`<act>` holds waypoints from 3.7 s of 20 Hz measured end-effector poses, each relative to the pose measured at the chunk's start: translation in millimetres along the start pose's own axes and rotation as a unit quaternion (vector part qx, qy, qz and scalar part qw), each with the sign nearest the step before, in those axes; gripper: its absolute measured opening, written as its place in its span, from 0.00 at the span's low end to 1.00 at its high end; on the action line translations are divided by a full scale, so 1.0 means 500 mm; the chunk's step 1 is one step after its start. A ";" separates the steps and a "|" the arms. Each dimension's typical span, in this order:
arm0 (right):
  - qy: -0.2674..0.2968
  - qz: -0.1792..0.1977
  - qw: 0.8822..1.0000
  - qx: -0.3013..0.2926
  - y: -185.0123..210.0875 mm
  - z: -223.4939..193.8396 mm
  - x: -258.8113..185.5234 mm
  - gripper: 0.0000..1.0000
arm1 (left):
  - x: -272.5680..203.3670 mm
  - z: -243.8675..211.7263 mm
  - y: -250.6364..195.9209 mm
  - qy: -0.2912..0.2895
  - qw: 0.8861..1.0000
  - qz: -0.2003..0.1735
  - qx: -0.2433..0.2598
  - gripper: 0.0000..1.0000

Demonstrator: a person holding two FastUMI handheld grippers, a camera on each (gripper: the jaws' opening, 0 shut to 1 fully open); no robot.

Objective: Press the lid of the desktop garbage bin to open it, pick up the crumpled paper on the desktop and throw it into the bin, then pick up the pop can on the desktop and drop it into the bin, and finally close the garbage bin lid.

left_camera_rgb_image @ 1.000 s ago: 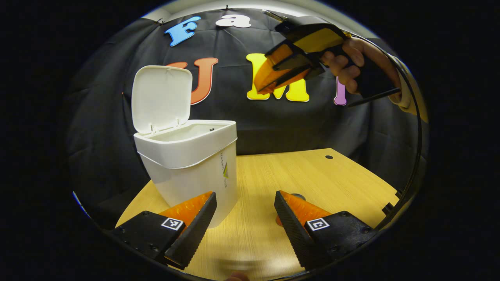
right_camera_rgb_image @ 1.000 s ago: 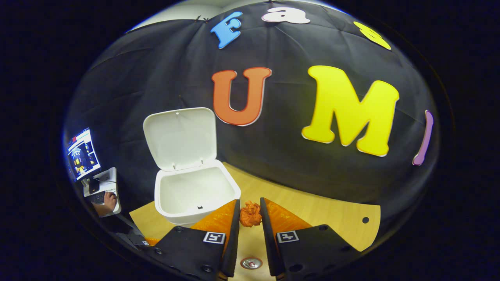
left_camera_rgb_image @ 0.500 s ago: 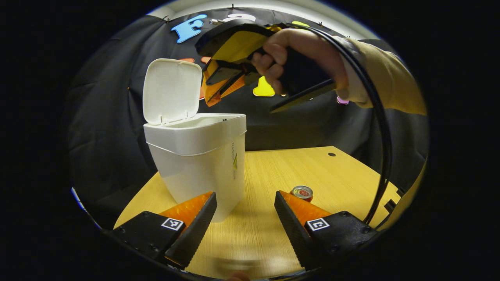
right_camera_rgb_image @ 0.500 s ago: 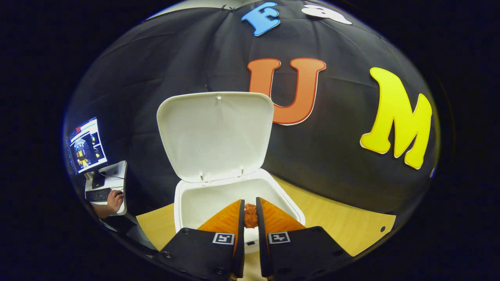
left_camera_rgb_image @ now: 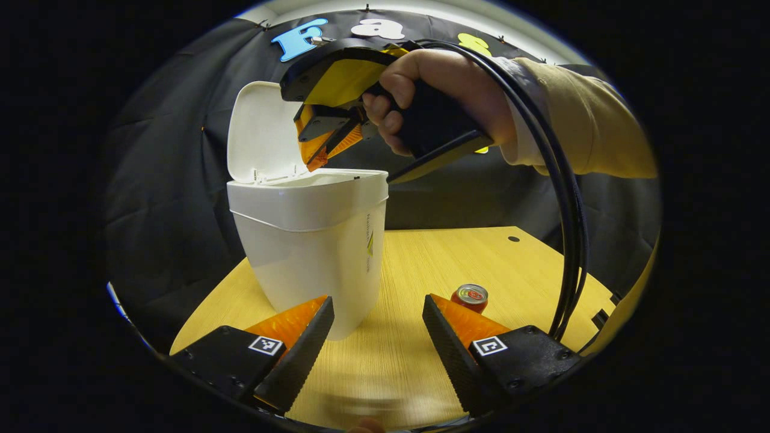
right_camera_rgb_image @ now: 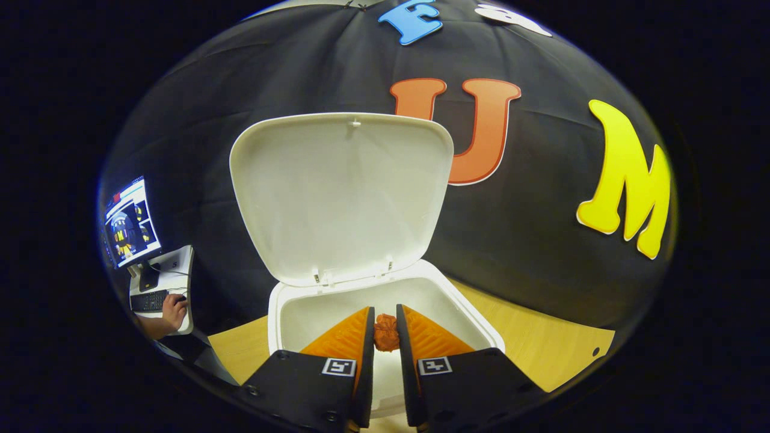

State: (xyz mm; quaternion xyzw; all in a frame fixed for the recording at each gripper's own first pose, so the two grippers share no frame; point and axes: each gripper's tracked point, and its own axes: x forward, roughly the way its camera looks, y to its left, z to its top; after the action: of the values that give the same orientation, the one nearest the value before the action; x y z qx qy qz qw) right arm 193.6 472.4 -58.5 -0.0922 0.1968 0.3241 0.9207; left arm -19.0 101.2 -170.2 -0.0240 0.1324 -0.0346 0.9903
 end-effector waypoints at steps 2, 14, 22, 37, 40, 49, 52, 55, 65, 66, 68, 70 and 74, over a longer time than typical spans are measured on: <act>0.003 -0.001 1.000 0.004 0.000 -0.004 0.009 0.30 | -0.001 -0.001 -0.001 0.001 1.000 0.000 0.001 0.98; 0.000 -0.006 0.999 0.042 -0.035 -0.010 -0.033 0.87 | 0.001 0.001 -0.005 0.000 1.000 -0.004 0.011 0.98; -0.030 -0.041 0.996 0.068 -0.156 -0.021 -0.171 0.96 | 0.020 -0.012 -0.035 0.002 0.999 -0.026 0.030 0.99; -0.038 -0.160 0.981 0.100 -0.400 -0.148 -0.429 0.96 | 0.148 -0.164 -0.229 0.059 0.992 -0.099 0.057 0.99; -0.023 -0.174 0.978 0.110 -0.428 -0.179 -0.440 0.96 | 0.181 -0.188 -0.224 0.066 0.992 -0.091 0.059 0.99; 0.013 -0.210 0.968 0.135 -0.487 -0.251 -0.454 0.96 | 0.257 -0.212 -0.229 0.076 0.991 -0.094 0.048 0.99; 0.021 -0.217 0.966 0.142 -0.494 -0.261 -0.458 0.96 | 0.268 -0.214 -0.223 0.079 0.991 -0.093 0.059 0.99; 0.027 -0.219 0.965 0.141 -0.491 -0.269 -0.466 0.96 | 0.272 -0.221 -0.217 0.083 0.991 -0.088 0.052 1.00; 0.029 -0.229 0.963 0.139 -0.508 -0.281 -0.506 0.96 | 0.249 -0.196 -0.224 0.075 0.992 -0.095 0.034 0.87; 0.027 -0.225 0.964 0.138 -0.507 -0.279 -0.509 0.94 | 0.235 -0.179 -0.225 0.070 0.993 -0.095 0.028 0.87; 0.022 -0.223 0.965 0.136 -0.514 -0.276 -0.514 0.94 | 0.207 -0.145 -0.217 0.067 0.994 -0.086 0.014 0.86; 0.017 -0.219 0.966 0.136 -0.517 -0.275 -0.518 0.96 | 0.179 -0.108 -0.204 0.063 0.995 -0.071 0.012 0.86; 0.015 -0.209 0.968 0.135 -0.523 -0.287 -0.516 0.96 | 0.128 -0.044 -0.178 0.063 0.997 -0.042 0.018 0.86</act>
State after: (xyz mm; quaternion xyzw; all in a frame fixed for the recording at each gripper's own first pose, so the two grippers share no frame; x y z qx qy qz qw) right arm 131.9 82.8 -68.5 -0.0106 0.2289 0.0934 0.9689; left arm 31.4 6.8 -202.8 -0.0092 0.1930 -0.0802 0.9779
